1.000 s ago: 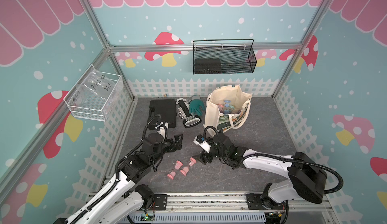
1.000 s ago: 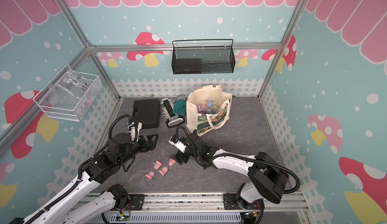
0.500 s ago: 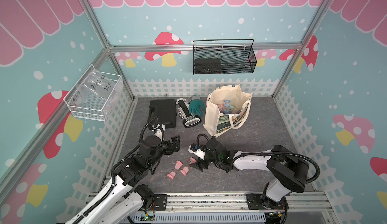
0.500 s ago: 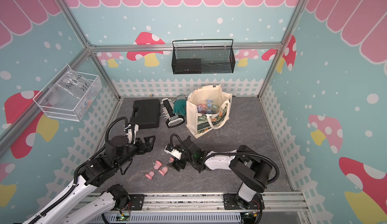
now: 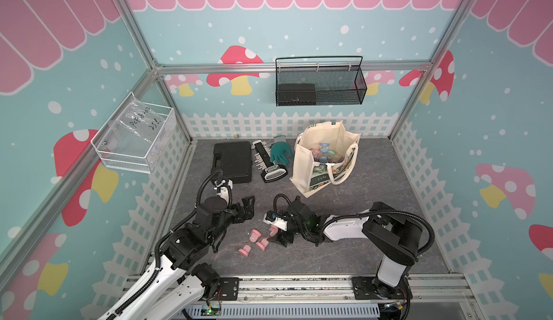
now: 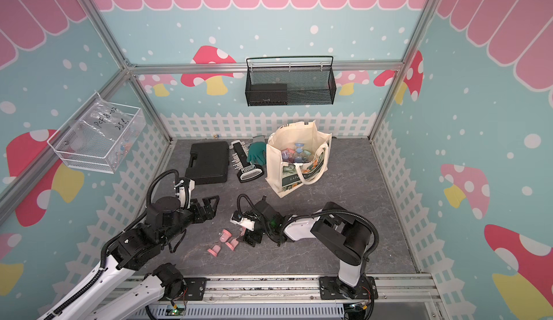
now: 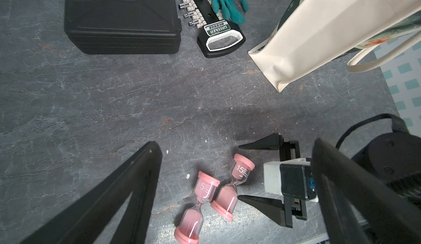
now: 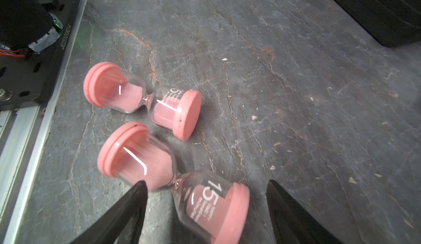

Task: Put the hourglass into the canvas bag
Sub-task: Pick up the hourglass from the center of the board.

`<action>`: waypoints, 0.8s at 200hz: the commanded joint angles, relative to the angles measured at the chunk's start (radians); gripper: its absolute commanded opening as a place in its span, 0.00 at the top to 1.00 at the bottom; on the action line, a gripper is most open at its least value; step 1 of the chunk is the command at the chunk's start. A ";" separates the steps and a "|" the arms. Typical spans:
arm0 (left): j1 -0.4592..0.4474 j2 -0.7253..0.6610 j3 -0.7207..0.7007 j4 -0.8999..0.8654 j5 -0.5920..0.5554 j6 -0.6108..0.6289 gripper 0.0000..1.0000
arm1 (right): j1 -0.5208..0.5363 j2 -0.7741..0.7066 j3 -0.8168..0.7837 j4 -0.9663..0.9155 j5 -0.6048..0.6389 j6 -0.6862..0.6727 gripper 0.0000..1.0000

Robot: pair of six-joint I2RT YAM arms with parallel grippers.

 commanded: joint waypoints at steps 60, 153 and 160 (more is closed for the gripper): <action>0.007 -0.021 -0.012 -0.032 -0.023 -0.017 0.00 | 0.013 0.071 0.048 0.007 -0.090 -0.075 0.22; 0.007 -0.023 -0.012 -0.032 -0.031 -0.010 0.01 | 0.016 0.145 0.083 0.007 -0.106 -0.120 0.22; 0.007 -0.021 -0.010 -0.032 -0.032 -0.008 0.01 | 0.017 0.141 0.081 0.009 -0.103 -0.122 0.22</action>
